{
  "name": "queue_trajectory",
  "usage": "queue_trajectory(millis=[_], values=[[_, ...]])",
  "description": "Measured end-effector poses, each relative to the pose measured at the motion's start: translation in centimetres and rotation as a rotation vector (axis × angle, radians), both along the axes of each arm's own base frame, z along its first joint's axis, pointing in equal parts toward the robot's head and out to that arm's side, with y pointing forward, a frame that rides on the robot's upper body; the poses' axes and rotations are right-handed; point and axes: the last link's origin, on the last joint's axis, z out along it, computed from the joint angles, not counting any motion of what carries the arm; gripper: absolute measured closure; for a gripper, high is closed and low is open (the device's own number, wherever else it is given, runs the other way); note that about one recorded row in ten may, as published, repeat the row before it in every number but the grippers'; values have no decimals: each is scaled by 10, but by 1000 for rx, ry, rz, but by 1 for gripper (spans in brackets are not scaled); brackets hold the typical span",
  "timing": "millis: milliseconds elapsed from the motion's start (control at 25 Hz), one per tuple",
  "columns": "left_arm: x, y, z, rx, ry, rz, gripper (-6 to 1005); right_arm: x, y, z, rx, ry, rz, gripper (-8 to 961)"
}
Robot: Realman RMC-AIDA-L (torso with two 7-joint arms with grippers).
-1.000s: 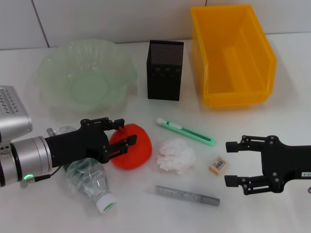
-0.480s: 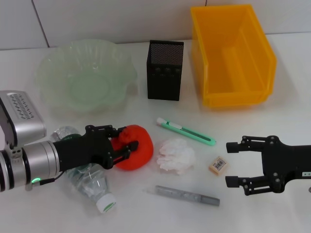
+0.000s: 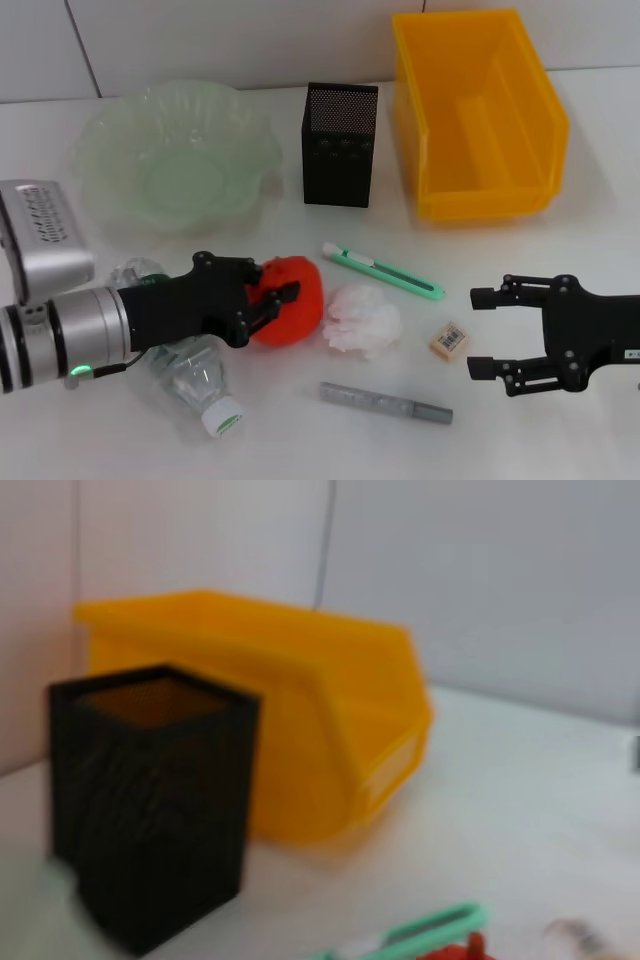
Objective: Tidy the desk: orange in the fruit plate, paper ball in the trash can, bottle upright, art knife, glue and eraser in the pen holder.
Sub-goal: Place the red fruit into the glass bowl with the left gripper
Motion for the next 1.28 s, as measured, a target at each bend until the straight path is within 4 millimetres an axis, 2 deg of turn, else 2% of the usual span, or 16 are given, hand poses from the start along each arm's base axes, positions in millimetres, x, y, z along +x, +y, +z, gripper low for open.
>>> queue_trajectory(millis=[120, 160, 200, 280, 360, 400, 480, 520, 560, 640, 720, 800, 1040, 1280], values=[[8, -2, 16, 36, -83, -44, 770, 1, 0, 1, 3, -4, -2, 124], [8, -2, 16, 36, -83, -44, 778, 1, 0, 2, 3, -4, -2, 124], [11, 2, 34, 134, -139, -66, 786, 1, 0, 2, 3, -4, -2, 124], [11, 9, 46, 232, -168, -52, 802, 1, 0, 2, 3, -5, -2, 124], [11, 9, 46, 232, -168, -52, 812, 1, 0, 2, 3, -5, -2, 124], [10, 21, 55, 312, -179, -20, 817, 1, 0, 2, 3, -5, -2, 124], [12, 35, 56, 357, -147, -3, 827, 1, 0, 1, 2, -5, -1, 124], [12, 35, 56, 357, -147, -3, 832, 1, 0, 1, 1, -5, -1, 124], [12, 47, 52, 385, -104, 23, 837, 1, 0, 1, 0, -5, 0, 124], [12, 47, 52, 385, -104, 23, 847, 1, 0, 0, -2, -5, 0, 125], [6, 74, 44, 437, -17, 148, 864, 1, -1, 0, -3, -5, 1, 125], [2, 81, 44, 463, -8, 202, 887, 0, -1, -1, -4, -4, 1, 125], [-4, 87, 52, 551, -49, 266, 846, 0, -1, -2, -6, -1, 2, 125], [-4, 85, 50, 532, -61, 269, 601, -1, 1, -1, 0, 4, 0, 125]])
